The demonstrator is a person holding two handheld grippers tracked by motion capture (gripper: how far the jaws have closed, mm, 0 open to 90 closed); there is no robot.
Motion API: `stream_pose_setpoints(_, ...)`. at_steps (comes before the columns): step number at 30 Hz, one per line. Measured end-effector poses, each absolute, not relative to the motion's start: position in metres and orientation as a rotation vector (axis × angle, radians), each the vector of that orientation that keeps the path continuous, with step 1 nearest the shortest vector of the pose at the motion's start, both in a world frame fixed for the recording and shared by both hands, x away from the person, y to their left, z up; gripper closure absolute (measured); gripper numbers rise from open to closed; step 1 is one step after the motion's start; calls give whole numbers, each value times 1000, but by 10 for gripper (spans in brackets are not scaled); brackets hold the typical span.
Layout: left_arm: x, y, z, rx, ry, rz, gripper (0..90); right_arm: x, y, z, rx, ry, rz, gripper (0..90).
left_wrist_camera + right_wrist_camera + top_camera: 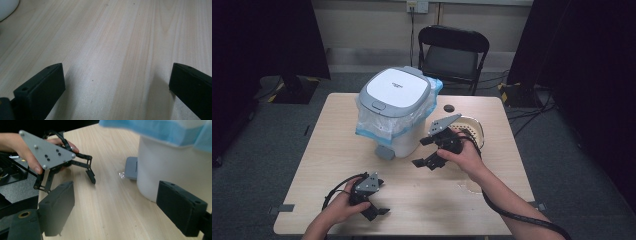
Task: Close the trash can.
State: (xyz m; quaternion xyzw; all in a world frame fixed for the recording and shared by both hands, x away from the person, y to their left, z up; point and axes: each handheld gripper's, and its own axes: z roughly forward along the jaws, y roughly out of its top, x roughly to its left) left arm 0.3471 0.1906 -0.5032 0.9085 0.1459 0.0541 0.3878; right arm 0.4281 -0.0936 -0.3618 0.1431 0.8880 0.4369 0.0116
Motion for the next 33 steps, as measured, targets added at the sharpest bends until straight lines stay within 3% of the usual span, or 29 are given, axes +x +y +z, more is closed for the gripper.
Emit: stream_pose_setpoints(33, 347, 190, -503, 2314, 371, 139, 0, 407, -82, -414, 380, 2837, 1319, 148)
